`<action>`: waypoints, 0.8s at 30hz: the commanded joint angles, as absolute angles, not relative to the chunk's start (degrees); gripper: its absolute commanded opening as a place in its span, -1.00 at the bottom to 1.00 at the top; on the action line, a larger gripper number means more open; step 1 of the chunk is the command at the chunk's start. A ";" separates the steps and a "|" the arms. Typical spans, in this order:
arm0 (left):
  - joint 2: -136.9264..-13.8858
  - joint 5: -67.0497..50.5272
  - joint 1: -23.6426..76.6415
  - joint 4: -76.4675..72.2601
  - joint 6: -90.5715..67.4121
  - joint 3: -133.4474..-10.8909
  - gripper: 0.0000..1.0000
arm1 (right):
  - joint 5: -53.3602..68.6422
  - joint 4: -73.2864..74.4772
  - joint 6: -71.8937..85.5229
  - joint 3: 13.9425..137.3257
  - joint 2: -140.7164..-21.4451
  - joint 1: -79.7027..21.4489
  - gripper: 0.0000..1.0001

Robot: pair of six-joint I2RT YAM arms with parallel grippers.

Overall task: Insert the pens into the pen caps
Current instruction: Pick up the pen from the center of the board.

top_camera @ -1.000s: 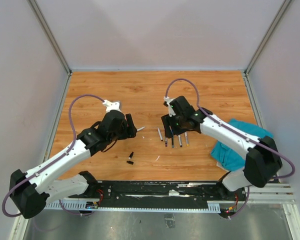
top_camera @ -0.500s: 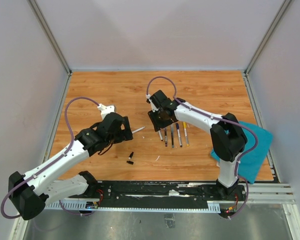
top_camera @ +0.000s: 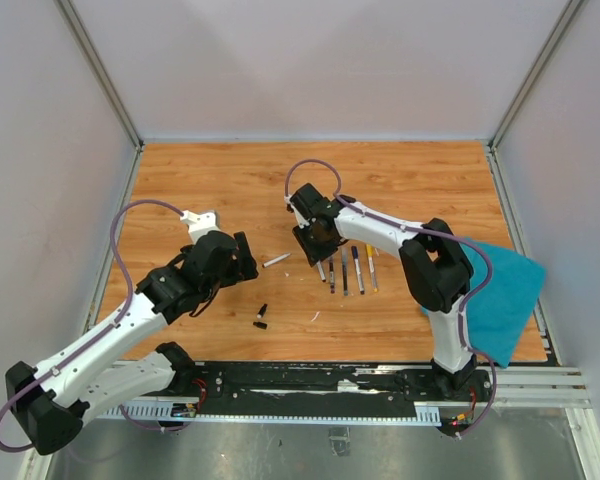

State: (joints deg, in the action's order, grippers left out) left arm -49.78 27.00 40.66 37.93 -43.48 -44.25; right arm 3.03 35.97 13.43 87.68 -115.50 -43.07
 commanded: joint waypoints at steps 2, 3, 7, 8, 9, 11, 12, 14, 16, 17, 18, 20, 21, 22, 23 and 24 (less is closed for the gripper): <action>-51.36 27.78 40.43 39.46 -41.31 -46.21 0.99 | 1.12 38.41 13.09 89.55 -117.32 -43.91 -0.34; -51.61 27.44 40.43 39.46 -41.17 -46.29 0.99 | 0.83 38.60 13.09 89.78 -117.60 -43.89 -0.35; -51.40 26.56 40.43 38.68 -40.63 -45.89 0.99 | -0.18 38.84 13.92 90.23 -118.18 -43.90 -0.39; -51.30 26.40 40.43 38.51 -40.47 -45.85 0.99 | -0.41 38.85 14.02 90.30 -118.34 -43.93 -0.39; -51.25 26.22 40.43 38.35 -40.31 -45.86 0.99 | -0.44 38.81 14.10 90.47 -118.53 -43.94 -0.36; -51.09 26.03 40.43 38.32 -40.11 -45.96 0.99 | -0.37 38.83 14.25 90.65 -118.97 -43.88 -0.36; -51.05 26.25 40.43 38.43 -40.26 -45.97 0.99 | -0.24 38.81 14.39 90.70 -119.24 -43.93 -0.37; -50.67 27.03 40.43 38.74 -40.94 -45.92 0.99 | -0.13 38.84 14.62 90.68 -119.73 -43.91 -0.39; -50.31 27.10 40.43 38.74 -41.08 -45.81 0.99 | -0.38 38.80 14.88 90.62 -120.02 -43.87 -0.40; -50.20 27.07 40.43 38.60 -41.18 -45.73 0.99 | -0.68 38.80 15.00 90.62 -120.12 -43.91 -0.41; -50.19 27.00 40.43 38.59 -41.33 -45.71 0.99 | -0.90 38.79 15.12 90.58 -120.35 -43.86 -0.42; -50.33 26.90 40.43 38.37 -41.38 -45.62 0.99 | -1.19 38.82 15.36 90.61 -120.69 -43.89 -0.44; -50.40 26.94 40.43 38.33 -41.45 -45.62 0.99 | -1.23 38.84 15.40 90.61 -120.81 -43.91 -0.45; -50.49 27.06 40.43 38.37 -41.48 -45.55 0.99 | -1.27 38.83 15.42 90.62 -121.04 -43.98 -0.47; -50.60 27.38 40.43 38.51 -41.48 -45.45 0.99 | -1.42 38.84 15.46 90.54 -121.16 -43.97 -0.49; -50.81 27.79 40.43 38.84 -41.67 -45.38 0.99 | -1.61 38.80 15.47 90.42 -121.27 -43.99 -0.50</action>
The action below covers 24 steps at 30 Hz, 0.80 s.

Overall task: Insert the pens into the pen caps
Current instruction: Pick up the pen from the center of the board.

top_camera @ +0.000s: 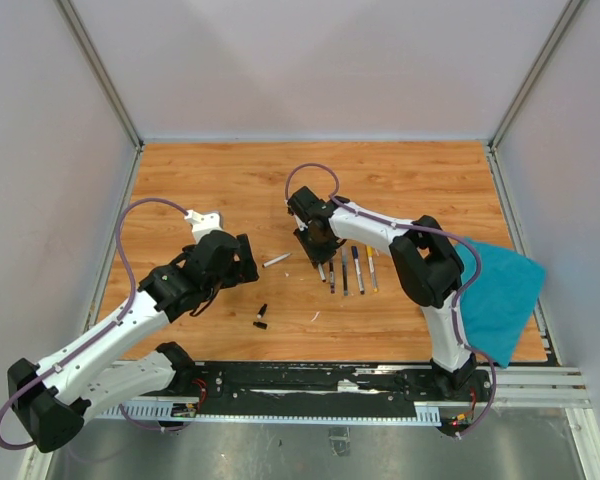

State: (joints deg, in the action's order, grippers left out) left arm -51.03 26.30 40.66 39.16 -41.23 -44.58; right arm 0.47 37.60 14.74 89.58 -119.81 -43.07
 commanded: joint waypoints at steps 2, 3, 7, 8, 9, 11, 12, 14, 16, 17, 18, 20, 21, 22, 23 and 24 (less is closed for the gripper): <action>-50.97 28.26 40.43 39.19 -41.95 -45.24 0.99 | -2.36 39.00 15.55 90.17 -121.43 -44.26 -0.53; -50.98 28.22 40.43 39.08 -42.00 -45.16 0.99 | -2.88 39.02 15.56 89.99 -121.49 -44.40 -0.55; -50.56 27.55 40.43 38.00 -42.15 -44.53 0.99 | -3.25 39.08 15.95 89.10 -121.57 -44.90 -0.64; -50.41 27.21 40.43 37.57 -41.81 -44.29 0.99 | -3.07 38.85 16.09 88.74 -121.55 -45.01 -0.68; -50.41 26.63 40.43 37.36 -41.16 -44.15 0.99 | -2.77 38.57 16.34 88.50 -121.39 -45.07 -0.73; -50.30 26.27 40.43 37.16 -40.45 -44.05 0.99 | -1.56 37.60 16.81 87.89 -120.67 -45.11 -0.82; -50.16 26.28 40.43 36.99 -40.39 -43.97 0.99 | -0.67 36.81 17.10 87.41 -119.98 -45.16 -0.85; -49.43 26.07 40.43 36.07 -39.72 -43.68 0.99 | 2.07 34.26 17.82 86.06 -117.87 -45.16 -0.90; -48.08 24.92 40.43 34.42 -38.51 -43.02 0.99 | 4.90 31.42 18.87 84.42 -115.36 -45.12 -0.93; -47.22 24.49 40.43 33.57 -38.09 -42.58 0.99 | 6.40 29.72 19.28 83.32 -114.22 -45.10 -0.94; -46.13 23.97 40.45 32.77 -37.63 -42.08 0.99 | 8.29 28.00 19.88 82.40 -112.34 -45.10 -0.96; -43.75 22.86 40.43 30.76 -36.61 -40.87 0.99 | 11.60 24.38 21.53 80.37 -109.81 -45.10 -0.98; -42.69 22.12 40.41 29.86 -36.15 -40.39 0.99 | 13.14 22.49 22.43 79.21 -108.67 -45.02 -0.98; -41.84 21.23 40.43 29.10 -35.54 -39.89 0.99 | 14.50 20.66 23.43 78.06 -107.62 -45.08 -0.99; -41.13 20.56 40.43 28.47 -35.31 -39.58 0.99 | 15.69 18.73 24.42 76.79 -106.45 -45.05 -0.99; -40.65 19.63 40.43 27.79 -34.98 -39.25 0.99 | 16.75 16.88 25.62 75.47 -105.31 -44.98 -0.99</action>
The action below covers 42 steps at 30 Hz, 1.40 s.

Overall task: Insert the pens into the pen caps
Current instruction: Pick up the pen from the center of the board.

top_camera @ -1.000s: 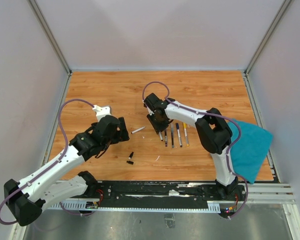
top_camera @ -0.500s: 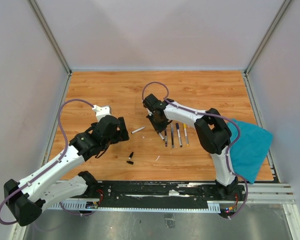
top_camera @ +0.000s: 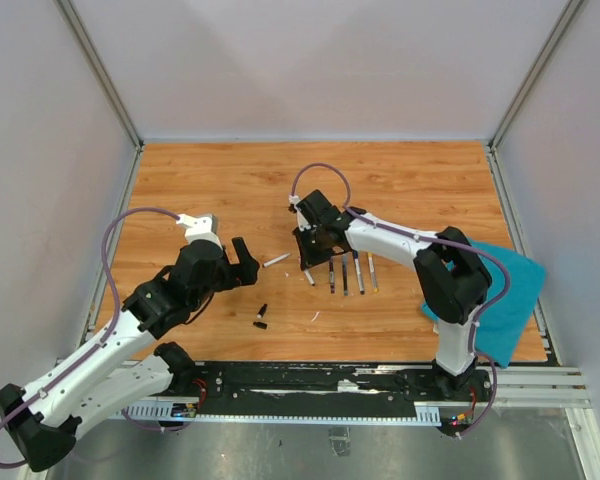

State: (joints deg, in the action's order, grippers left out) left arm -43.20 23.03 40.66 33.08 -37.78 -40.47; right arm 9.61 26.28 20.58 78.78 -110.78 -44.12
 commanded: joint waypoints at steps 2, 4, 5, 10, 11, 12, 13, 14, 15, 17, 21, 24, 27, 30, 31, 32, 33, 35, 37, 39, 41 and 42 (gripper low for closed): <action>-40.27 18.07 40.43 26.57 -34.72 -38.63 0.99 | 19.50 12.46 28.28 72.18 -103.03 -44.82 -0.99; -40.40 16.02 40.43 25.08 -34.59 -37.77 0.99 | 21.59 6.05 31.35 68.76 -100.78 -44.69 -0.99; -40.57 14.72 40.43 23.96 -34.48 -37.34 0.99 | 22.52 3.38 33.00 67.06 -99.69 -44.67 -0.99; -41.28 9.26 40.52 19.09 -33.30 -35.77 0.93 | 24.49 -10.81 41.42 57.80 -94.14 -44.51 -0.99; -41.22 8.29 40.56 18.24 -33.16 -35.43 0.92 | 24.57 -13.68 43.08 55.94 -93.07 -44.51 -0.99; -41.14 7.33 40.60 17.28 -33.10 -35.10 0.91 | 24.48 -16.18 44.69 54.23 -92.03 -44.53 -0.99; -41.01 6.27 40.60 16.30 -33.17 -34.64 0.89 | 24.21 -18.46 46.18 52.11 -91.00 -44.53 -0.99; -40.87 5.21 40.67 14.99 -33.28 -34.06 0.87 | 23.79 -20.79 47.54 50.60 -89.91 -44.48 -0.99; -40.75 4.18 40.73 13.73 -33.60 -33.43 0.85 | 23.29 -23.15 49.04 49.03 -88.37 -44.54 -0.99; -40.57 2.15 40.91 10.65 -34.47 -31.71 0.79 | 22.04 -27.26 52.18 46.25 -86.26 -44.50 -0.99; -41.44 0.05 41.58 6.79 -36.18 -29.59 0.65 | 19.57 -31.81 55.62 42.86 -82.75 -44.50 -0.99; -42.60 0.00 42.32 5.67 -36.95 -29.06 0.55 | 18.86 -33.96 56.97 41.57 -80.69 -44.51 -0.99; -43.19 -0.84 42.45 3.90 -37.56 -28.83 0.47 | 19.60 -34.53 57.13 41.30 -79.55 -44.57 -0.99; -43.60 -2.18 42.52 1.77 -37.78 -28.83 0.42 | 19.99 -35.58 57.32 40.43 -79.11 -44.64 -0.99; -43.74 -2.52 42.54 1.16 -37.75 -28.83 0.40 | 20.03 -35.98 57.49 39.97 -79.10 -44.61 -0.99; -43.91 -2.77 42.54 0.62 -37.67 -28.83 0.39 | 20.15 -36.74 57.75 39.46 -79.10 -44.63 -0.99; -44.27 -2.88 42.54 0.40 -37.56 -28.89 0.36 | 20.32 -37.53 58.13 39.12 -79.17 -44.61 -0.99; -44.90 -2.80 42.54 0.16 -37.45 -29.08 0.30 | 20.91 -39.33 58.91 38.48 -79.44 -44.63 -0.99; -45.58 -2.74 42.54 -0.27 -37.35 -29.14 0.24 | 21.45 -40.64 59.26 38.14 -79.54 -44.72 -0.99; -46.24 -2.89 42.54 -0.86 -37.31 -29.14 0.19 | 21.70 -41.41 59.37 37.94 -79.48 -45.02 -0.99; -47.18 -2.99 42.54 -1.33 -37.20 -29.24 0.13 | 21.62 -42.49 59.40 37.34 -79.30 -45.35 -0.99; -47.59 -3.01 42.54 -1.53 -37.18 -29.34 0.12 | 21.74 -42.94 59.41 37.17 -79.36 -45.47 -0.99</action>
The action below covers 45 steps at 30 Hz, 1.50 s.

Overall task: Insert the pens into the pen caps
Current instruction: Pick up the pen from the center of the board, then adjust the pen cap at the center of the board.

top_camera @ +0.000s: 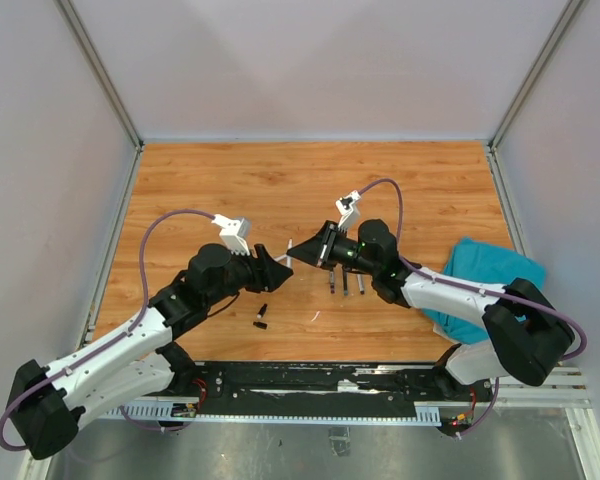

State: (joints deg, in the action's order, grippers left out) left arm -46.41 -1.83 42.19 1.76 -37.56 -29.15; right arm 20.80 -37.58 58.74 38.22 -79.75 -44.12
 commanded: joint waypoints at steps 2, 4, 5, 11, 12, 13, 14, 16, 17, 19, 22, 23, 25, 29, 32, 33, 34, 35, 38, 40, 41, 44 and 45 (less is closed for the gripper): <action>-48.26 -3.01 42.55 -2.04 -37.24 -29.52 0.07 | 22.11 -43.77 59.69 36.88 -79.62 -45.68 -0.99; -48.70 -3.07 42.54 -2.55 -37.35 -29.68 0.03 | 22.63 -44.47 59.85 36.82 -80.01 -45.91 -0.99; -48.82 -3.07 42.54 -2.81 -37.42 -29.75 0.01 | 22.71 -44.55 59.85 36.72 -80.19 -46.07 -0.99; -49.80 -3.60 42.54 -3.19 -37.38 -30.61 -0.21 | 22.85 -45.94 59.84 36.55 -81.66 -47.18 -0.99; -49.85 -3.71 42.54 -3.12 -37.36 -30.68 -0.29 | 22.85 -46.23 59.85 36.56 -81.84 -47.24 -0.99; -49.84 -3.69 42.54 -3.02 -37.35 -30.69 -0.38 | 22.85 -46.37 59.85 36.60 -81.97 -47.20 -0.99; -49.79 -3.69 42.54 -2.85 -37.35 -30.69 -0.49 | 22.79 -46.40 59.79 36.62 -82.06 -47.24 -0.99; -49.62 -3.64 42.54 -2.50 -37.35 -30.68 -0.71 | 22.53 -46.36 59.56 36.73 -82.09 -47.23 -0.99; -49.51 -3.66 42.54 -2.39 -37.42 -30.67 -0.86 | 22.46 -46.14 59.30 36.86 -82.02 -47.21 -0.99; -49.21 -3.55 42.54 -2.07 -37.44 -30.76 -0.99 | 22.26 -45.64 58.84 36.94 -81.88 -47.25 -0.98; -48.69 -2.95 42.54 -0.75 -36.99 -31.01 -0.99 | 21.77 -44.75 57.44 37.21 -81.26 -47.28 -0.79; -48.57 -2.64 42.54 -0.04 -36.67 -31.22 -0.99 | 21.41 -43.84 56.71 37.24 -80.89 -47.28 -0.68; -48.48 -1.71 42.54 2.33 -35.77 -32.01 -0.99 | 20.40 -40.91 54.03 37.51 -79.73 -47.29 -0.43; -49.13 -0.11 42.54 9.33 -32.78 -35.34 -0.99 | 15.12 -31.90 46.71 36.96 -75.45 -47.27 -0.20; -48.35 2.20 42.50 14.16 -31.15 -37.89 -0.99 | 8.09 -22.05 40.82 35.78 -70.99 -47.28 -0.14; -47.97 3.41 42.48 15.84 -30.71 -38.75 -0.99 | 5.64 -18.70 39.35 35.65 -69.64 -47.31 -0.12; -47.44 4.45 42.45 17.45 -30.15 -39.74 -0.99 | 3.55 -15.94 37.71 35.42 -67.88 -47.34 -0.09; -46.91 5.16 42.45 18.68 -29.41 -40.54 -0.99 | 1.90 -13.60 35.94 35.11 -66.71 -47.51 -0.07; -45.59 6.39 42.45 21.97 -27.12 -43.13 -0.99 | -1.57 -6.81 31.04 34.86 -64.70 -48.62 0.02; -44.81 6.50 42.45 23.62 -25.56 -44.87 -0.99 | -2.88 -3.57 29.42 35.13 -64.56 -49.90 0.08; -44.32 6.55 42.45 24.24 -25.11 -45.59 -0.99 | -2.73 -2.93 29.02 35.03 -64.78 -50.57 0.10; -41.87 8.51 42.50 26.55 -24.32 -47.69 -0.99 | -0.46 -3.44 27.77 34.83 -66.66 -52.93 0.10; -41.13 9.90 42.46 27.61 -24.39 -48.40 -0.99 | 0.24 -3.58 27.18 35.19 -67.77 -53.88 0.11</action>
